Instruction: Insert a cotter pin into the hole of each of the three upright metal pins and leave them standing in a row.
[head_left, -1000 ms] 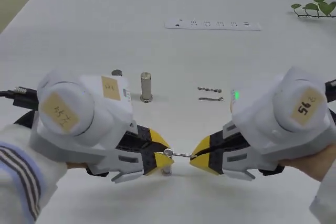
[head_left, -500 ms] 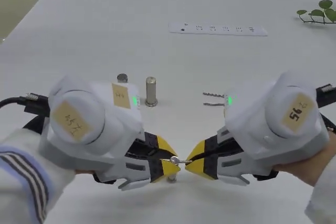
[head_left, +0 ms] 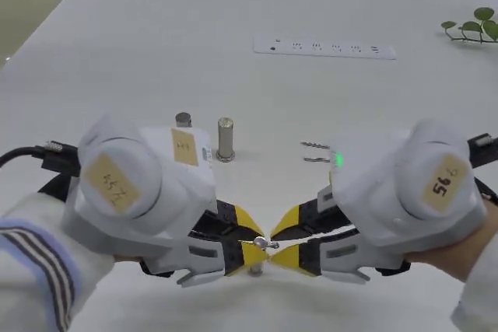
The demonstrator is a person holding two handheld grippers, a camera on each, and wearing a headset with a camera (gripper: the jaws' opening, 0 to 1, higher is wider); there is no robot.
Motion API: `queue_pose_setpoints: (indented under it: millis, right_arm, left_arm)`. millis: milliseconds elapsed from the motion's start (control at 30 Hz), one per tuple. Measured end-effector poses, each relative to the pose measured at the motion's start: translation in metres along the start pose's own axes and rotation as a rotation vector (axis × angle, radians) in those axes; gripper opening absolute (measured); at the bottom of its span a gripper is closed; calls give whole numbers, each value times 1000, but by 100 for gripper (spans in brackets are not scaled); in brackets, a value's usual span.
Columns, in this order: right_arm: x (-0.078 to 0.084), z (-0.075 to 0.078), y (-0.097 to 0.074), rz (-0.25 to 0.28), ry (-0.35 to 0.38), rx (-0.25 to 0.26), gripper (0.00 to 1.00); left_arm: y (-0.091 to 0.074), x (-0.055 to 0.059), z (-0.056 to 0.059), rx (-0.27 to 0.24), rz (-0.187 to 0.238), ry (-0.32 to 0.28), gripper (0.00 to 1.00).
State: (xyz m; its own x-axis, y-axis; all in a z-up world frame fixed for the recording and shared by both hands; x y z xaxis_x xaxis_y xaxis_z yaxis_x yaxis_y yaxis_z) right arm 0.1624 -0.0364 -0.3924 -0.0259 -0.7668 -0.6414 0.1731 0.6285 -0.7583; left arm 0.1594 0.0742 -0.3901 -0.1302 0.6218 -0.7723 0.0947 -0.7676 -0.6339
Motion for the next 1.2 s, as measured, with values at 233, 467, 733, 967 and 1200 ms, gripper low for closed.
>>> queue_pose_setpoints:
  millis: [233, 467, 733, 967, 1200]
  right_arm:
    - [-1, -1, -6, 39, 23, 19, 1]
    - [-4, -2, -5, 41, 24, 17, 0]
    - [0, -3, -6, 54, 77, 37, 0]
    - [10, -11, 1, 98, 193, 62, 7]
    - [13, -13, 10, 147, 283, 85, 19]
  left_arm:
    - [-1, 1, 0, -2, 0, 0, 5]
    - [0, 1, 0, -1, -1, 3, 5]
    - [0, 1, -1, -9, 10, -42, 6]
    - [-8, 0, -2, -29, 33, -38, 25]
    - [-23, -2, 0, -50, 162, -127, 42]
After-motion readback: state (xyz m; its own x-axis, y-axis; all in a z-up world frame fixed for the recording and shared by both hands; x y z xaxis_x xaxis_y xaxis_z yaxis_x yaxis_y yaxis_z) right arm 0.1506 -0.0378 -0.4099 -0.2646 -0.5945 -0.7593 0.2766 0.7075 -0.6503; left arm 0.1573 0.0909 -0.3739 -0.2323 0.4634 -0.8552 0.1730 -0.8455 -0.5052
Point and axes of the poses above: the centre of the closed fingertips' face, and the gripper's own axes: y roughly forward along the fingers, z roughly to its right, x roughly out of its underside, the point moved 8 cm from there along -y, roughly backward along the fingers, and after that the axes turned 4 degrees about x, right-handed, at the moved point
